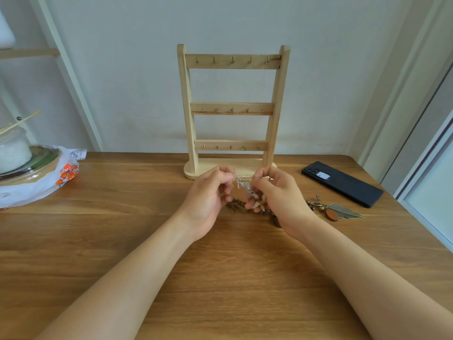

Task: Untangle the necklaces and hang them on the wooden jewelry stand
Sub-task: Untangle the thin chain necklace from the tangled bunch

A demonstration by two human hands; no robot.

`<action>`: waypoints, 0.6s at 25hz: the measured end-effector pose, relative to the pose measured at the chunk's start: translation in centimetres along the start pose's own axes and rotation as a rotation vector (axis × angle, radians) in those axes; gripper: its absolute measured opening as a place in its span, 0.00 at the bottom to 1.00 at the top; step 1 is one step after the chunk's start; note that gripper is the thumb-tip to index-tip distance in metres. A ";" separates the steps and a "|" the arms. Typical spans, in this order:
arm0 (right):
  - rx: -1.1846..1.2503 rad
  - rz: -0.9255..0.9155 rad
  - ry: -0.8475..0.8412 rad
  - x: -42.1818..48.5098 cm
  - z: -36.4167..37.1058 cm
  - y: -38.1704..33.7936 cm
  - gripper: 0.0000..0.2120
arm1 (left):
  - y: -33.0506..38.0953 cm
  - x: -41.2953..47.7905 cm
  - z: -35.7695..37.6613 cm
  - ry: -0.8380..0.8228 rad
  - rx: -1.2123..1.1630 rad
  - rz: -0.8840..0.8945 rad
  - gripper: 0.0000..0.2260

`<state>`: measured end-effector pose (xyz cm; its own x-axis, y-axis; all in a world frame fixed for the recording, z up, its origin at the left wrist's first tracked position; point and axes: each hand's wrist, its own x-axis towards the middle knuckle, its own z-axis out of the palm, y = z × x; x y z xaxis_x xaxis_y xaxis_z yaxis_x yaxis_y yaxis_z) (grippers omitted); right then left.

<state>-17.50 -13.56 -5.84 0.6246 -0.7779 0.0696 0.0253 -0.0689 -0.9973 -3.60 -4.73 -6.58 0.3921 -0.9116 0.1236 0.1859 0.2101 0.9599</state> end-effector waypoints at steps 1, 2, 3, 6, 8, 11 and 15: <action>0.017 0.003 0.000 0.1 -0.1 0.0 0.05 | 0.1 0.0 0.1 -0.025 -0.014 -0.021 0.03; 0.058 0.007 -0.020 0.1 -0.3 0.0 0.05 | 0.1 -0.1 0.1 -0.033 -0.003 -0.035 0.03; 0.100 0.007 -0.061 0.0 -0.4 -0.1 0.05 | 0.1 -0.1 0.2 -0.025 0.026 -0.040 0.05; 0.037 -0.042 -0.188 -0.4 -0.5 -0.4 0.07 | 0.2 -0.1 -0.1 0.001 0.097 -0.028 0.14; -0.026 -0.077 -0.196 -0.6 -0.3 -0.3 0.05 | 0.2 -0.2 -0.1 -0.015 0.138 -0.012 0.11; -0.009 -0.089 -0.177 -0.5 -0.3 -0.2 0.06 | 0.2 -0.3 -0.1 -0.045 0.184 -0.005 0.06; 0.018 -0.048 -0.085 -0.6 0.0 -0.5 0.05 | -0.2 -0.3 0.0 -0.103 0.197 0.010 0.03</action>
<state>-17.90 -13.06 -5.36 0.6861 -0.7182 0.1161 0.0704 -0.0933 -0.9931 -3.73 -4.43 -6.79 0.2967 -0.9432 0.1492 -0.0011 0.1559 0.9878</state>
